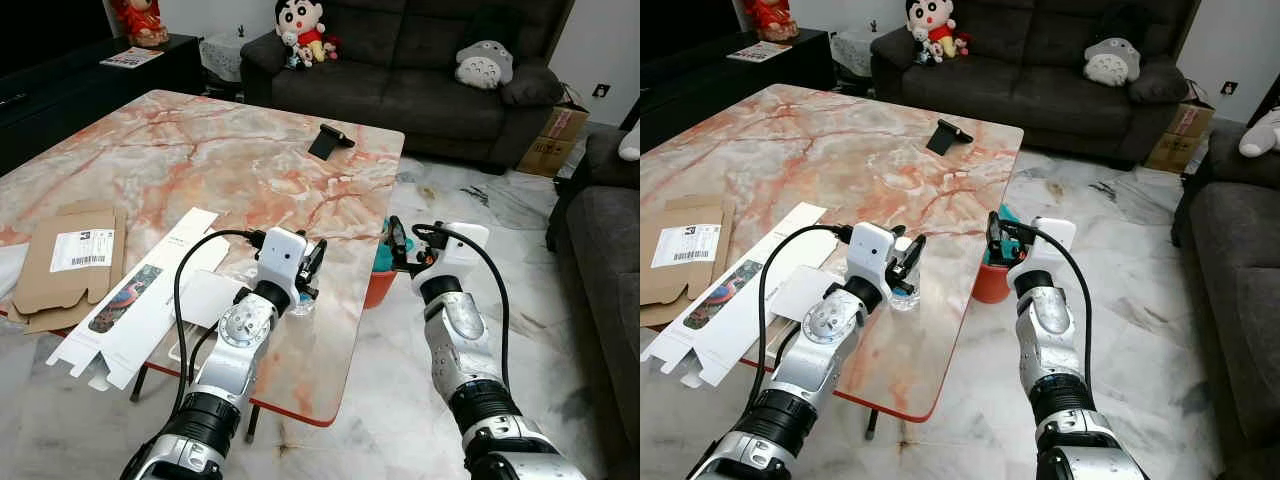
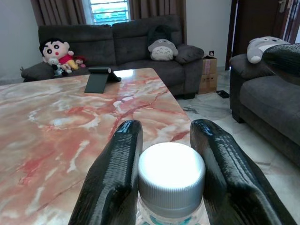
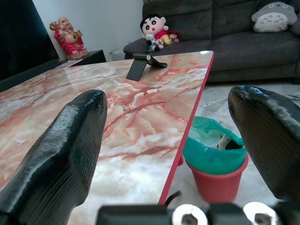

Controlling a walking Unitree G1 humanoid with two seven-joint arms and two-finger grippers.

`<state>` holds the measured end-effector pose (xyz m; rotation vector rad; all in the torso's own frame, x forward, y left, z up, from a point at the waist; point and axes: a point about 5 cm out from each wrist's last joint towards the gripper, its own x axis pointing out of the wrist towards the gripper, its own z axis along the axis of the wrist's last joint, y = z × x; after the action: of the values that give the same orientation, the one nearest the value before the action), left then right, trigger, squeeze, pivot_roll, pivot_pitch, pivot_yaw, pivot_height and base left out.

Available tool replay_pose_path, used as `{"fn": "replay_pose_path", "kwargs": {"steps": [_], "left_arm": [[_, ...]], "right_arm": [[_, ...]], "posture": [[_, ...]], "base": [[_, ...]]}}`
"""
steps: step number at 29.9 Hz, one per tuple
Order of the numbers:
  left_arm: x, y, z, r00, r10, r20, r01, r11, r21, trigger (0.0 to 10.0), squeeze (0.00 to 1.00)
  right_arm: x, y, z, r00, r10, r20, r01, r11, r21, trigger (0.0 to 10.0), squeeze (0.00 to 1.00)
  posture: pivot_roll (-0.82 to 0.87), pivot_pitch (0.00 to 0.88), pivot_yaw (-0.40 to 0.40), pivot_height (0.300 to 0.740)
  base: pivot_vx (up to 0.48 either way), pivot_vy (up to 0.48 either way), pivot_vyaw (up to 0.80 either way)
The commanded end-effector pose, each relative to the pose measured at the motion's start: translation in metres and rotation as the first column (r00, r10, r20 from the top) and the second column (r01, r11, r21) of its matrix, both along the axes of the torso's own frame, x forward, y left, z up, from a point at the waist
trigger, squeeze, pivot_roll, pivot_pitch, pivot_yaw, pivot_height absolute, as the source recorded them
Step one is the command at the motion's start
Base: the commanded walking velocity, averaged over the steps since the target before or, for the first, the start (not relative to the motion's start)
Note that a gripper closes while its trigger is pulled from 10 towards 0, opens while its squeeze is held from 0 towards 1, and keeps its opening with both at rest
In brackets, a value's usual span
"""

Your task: Picking trash to rubbish bin

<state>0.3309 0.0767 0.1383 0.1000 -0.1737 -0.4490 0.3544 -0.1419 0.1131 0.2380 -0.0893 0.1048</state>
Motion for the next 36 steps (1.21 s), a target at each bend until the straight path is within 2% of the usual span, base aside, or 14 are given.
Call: {"fn": "replay_pose_path", "kwargs": {"steps": [1, 3, 4, 5, 6, 10, 15, 18, 21, 25, 32, 36], "left_arm": [[0.002, -0.004, 0.003, 1.0, -0.007, 0.01, 0.007, 1.0, 0.007, 0.0, 0.0], [0.003, -0.001, 0.004, 1.0, 0.019, 0.018, -0.019, 1.0, 0.0, 0.0, 0.0], [0.005, 0.001, 0.006, 0.998, 0.052, 0.029, -0.051, 0.999, -0.009, 1.0, 0.0], [0.005, 0.002, 0.006, 0.997, 0.064, 0.034, -0.064, 0.998, -0.013, 1.0, 0.0], [0.006, 0.004, 0.009, 0.995, 0.085, 0.047, -0.084, 0.996, -0.024, 10.0, 0.0], [0.009, 0.012, 0.021, 0.983, 0.154, 0.105, -0.146, 0.987, -0.073, 10.0, 0.0], [0.01, 0.015, 0.025, 0.973, 0.185, 0.136, -0.173, 0.98, -0.096, 10.0, 0.0], [0.01, 0.02, 0.03, 0.956, 0.237, 0.175, -0.221, 0.969, -0.108, 10.0, 0.0], [0.01, 0.022, 0.032, 0.945, 0.251, 0.208, -0.237, 0.967, -0.09, 10.0, 0.0], [0.01, 0.022, 0.033, 0.937, 0.261, 0.234, -0.247, 0.965, -0.088, 10.0, 0.0], [0.011, 0.027, 0.038, 0.918, 0.294, 0.268, -0.282, 0.956, -0.083, 10.0, 0.0], [0.011, 0.025, 0.04, 0.916, 0.275, 0.291, -0.269, 0.961, -0.06, 10.0, 0.0]], "right_arm": [[0.002, 0.0, 0.002, 1.0, 0.005, 0.006, -0.005, 1.0, -0.005, 10.0, 0.0], [0.002, 0.0, 0.002, 1.0, 0.004, 0.006, -0.004, 1.0, -0.006, 10.0, 0.0], [0.002, 0.0, 0.002, 1.0, 0.003, 0.007, -0.003, 1.0, -0.006, 10.0, 0.0], [0.002, 0.0, 0.002, 1.0, 0.003, 0.007, -0.003, 1.0, -0.005, 10.0, 0.0], [0.002, 0.0, 0.003, 1.0, 0.002, 0.009, -0.002, 1.0, -0.006, 10.0, 0.0], [0.003, -0.002, 0.008, 1.0, -0.005, 0.029, 0.005, 1.0, -0.006, 10.0, 0.0], [0.005, -0.003, 0.015, 0.998, -0.013, 0.057, 0.013, 1.0, -0.006, 10.0, 0.0], [0.007, -0.007, 0.029, 0.992, -0.033, 0.125, 0.033, 0.999, 0.0, 10.0, 0.0], [0.008, -0.01, 0.039, 0.985, -0.045, 0.169, 0.044, 0.999, 0.012, 10.0, 0.0], [0.009, -0.01, 0.043, 0.983, -0.041, 0.181, 0.042, 0.999, 0.0, 10.0, 0.0], [0.007, -0.008, 0.039, 0.984, -0.034, 0.174, 0.035, 0.999, -0.004, 10.0, 0.0], [0.007, -0.009, 0.04, 0.984, -0.036, 0.176, 0.037, 0.999, -0.004, 10.0, 0.0]], "posture": [[0.12, 0.0, -0.059, 0.74], [0.12, 0.0, -0.059, 0.74], [0.12, 0.0, -0.059, 0.74], [0.12, 0.0, -0.059, 0.74], [0.12, 0.0, -0.059, 0.74], [0.12, 0.0, -0.059, 0.74], [0.12, 0.0, -0.059, 0.74], [0.12, 0.0, -0.059, 0.74], [0.12, 0.0, -0.059, 0.74], [0.12, 0.0, -0.059, 0.74], [0.12, 0.0, -0.059, 0.74], [0.12, 0.0, -0.059, 0.74]], "base": [[0.0, 0.0, 0.0], [0.0, 0.0, 0.0], [0.0, 0.0, 0.0], [0.0, 0.0, 0.0], [0.0, 0.0, 0.0], [0.0, 0.0, 0.0], [0.0, 0.0, 0.0], [0.0, 0.0, 0.0], [0.0, 0.0, 0.0], [0.0, 0.0, 0.0], [0.0, 0.0, 0.0], [0.0, 0.0, 0.0]]}}
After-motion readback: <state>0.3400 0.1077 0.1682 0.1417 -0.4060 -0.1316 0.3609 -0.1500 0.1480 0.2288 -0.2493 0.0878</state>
